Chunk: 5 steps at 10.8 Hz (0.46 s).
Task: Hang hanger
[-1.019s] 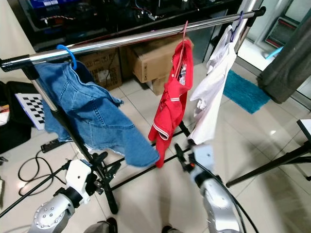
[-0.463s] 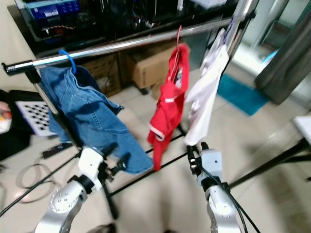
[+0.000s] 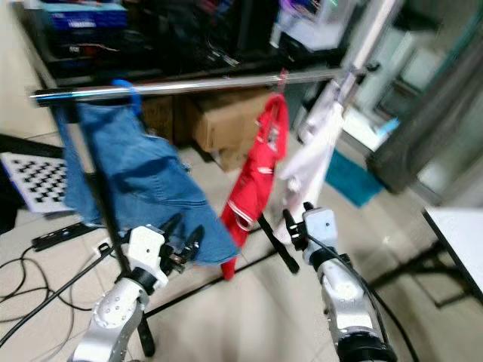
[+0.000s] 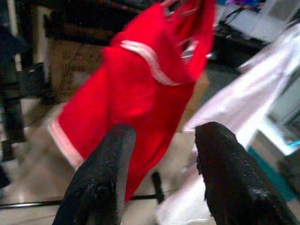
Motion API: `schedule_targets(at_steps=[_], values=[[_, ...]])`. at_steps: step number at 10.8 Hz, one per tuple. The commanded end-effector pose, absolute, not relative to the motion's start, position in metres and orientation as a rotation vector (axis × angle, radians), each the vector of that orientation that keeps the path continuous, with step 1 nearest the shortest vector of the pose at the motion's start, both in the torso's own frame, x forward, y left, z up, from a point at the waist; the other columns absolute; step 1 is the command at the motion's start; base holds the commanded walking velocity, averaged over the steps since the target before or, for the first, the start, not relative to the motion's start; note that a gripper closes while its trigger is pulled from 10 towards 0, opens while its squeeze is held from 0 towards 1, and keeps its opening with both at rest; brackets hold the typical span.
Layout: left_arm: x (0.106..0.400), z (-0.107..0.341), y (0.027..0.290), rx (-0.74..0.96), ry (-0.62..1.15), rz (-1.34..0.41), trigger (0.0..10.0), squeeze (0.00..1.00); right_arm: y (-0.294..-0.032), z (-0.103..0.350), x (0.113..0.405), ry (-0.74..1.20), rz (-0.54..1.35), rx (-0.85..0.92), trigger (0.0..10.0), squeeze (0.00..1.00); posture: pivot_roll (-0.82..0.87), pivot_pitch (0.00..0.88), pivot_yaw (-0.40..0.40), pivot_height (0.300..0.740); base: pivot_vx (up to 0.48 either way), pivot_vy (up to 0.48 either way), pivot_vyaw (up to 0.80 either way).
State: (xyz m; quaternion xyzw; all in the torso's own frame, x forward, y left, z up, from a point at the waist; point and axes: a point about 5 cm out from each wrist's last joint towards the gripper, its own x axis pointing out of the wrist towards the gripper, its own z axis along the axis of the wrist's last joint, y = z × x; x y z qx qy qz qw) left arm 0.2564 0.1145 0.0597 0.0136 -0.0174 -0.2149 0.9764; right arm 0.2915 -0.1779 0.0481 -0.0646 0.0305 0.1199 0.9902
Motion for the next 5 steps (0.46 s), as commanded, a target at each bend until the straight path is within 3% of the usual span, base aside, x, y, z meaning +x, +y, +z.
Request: schedule_targets(at_steps=[1, 5], values=[[0.253, 0.057, 0.111, 0.026, -0.03, -0.447, 10.0, 0.0, -0.18, 0.046, 0.291, 0.068, 0.238, -0.139, 10.0, 0.0, 0.16, 0.018, -0.149, 0.74, 0.0, 0.0, 0.0], [0.249, 0.05, 0.117, 0.073, -0.006, -0.485, 10.0, 0.0, -0.179, 0.029, 0.277, 0.1, 0.257, -0.13, 10.0, 0.0, 0.13, 0.027, -0.122, 0.74, 0.0, 0.0, 0.0]])
